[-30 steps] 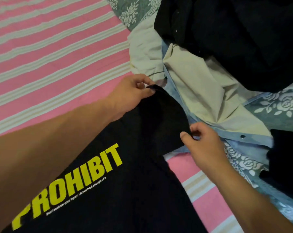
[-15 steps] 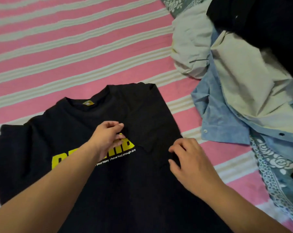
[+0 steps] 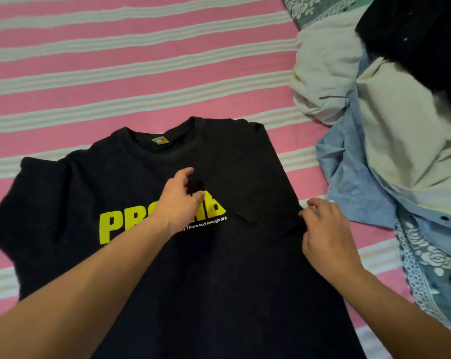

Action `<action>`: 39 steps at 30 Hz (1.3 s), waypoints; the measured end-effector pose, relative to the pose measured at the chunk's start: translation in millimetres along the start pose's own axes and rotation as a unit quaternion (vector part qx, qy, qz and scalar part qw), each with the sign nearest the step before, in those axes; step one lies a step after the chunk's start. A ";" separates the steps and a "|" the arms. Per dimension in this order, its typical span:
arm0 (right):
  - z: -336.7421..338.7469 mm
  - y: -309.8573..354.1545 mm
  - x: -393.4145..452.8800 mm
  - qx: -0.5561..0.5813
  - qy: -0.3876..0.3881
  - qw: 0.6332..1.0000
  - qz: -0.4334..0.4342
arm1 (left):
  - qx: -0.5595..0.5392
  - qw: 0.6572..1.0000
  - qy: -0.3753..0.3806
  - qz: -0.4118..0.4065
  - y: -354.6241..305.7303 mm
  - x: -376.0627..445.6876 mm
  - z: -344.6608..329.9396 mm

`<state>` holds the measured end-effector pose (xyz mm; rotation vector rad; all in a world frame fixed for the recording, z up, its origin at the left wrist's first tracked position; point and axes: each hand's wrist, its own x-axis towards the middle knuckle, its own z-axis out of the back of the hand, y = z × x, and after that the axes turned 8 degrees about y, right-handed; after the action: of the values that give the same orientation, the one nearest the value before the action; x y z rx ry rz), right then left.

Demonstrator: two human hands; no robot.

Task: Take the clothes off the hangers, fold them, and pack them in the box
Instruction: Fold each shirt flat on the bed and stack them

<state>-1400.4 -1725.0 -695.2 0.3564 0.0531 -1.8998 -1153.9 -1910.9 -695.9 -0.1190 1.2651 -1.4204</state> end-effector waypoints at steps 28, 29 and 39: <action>15.0 491.0 86.0 -0.030 0.188 0.955 0.229 | -0.299 0.853 -0.335 0.266 225.2 -130.4 250.6; 14.9 520.5 87.5 -0.002 0.187 0.947 0.263 | -0.329 0.836 -0.340 0.277 227.3 -128.9 252.6; -97.6 670.8 90.4 -0.036 0.237 0.952 0.188 | -0.459 0.820 -0.273 0.207 254.7 -131.0 252.7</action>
<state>-786.2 -2024.5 -721.6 0.7149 0.3492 -1.3991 -772.2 -1897.2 -700.9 -0.7976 1.2685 -0.2561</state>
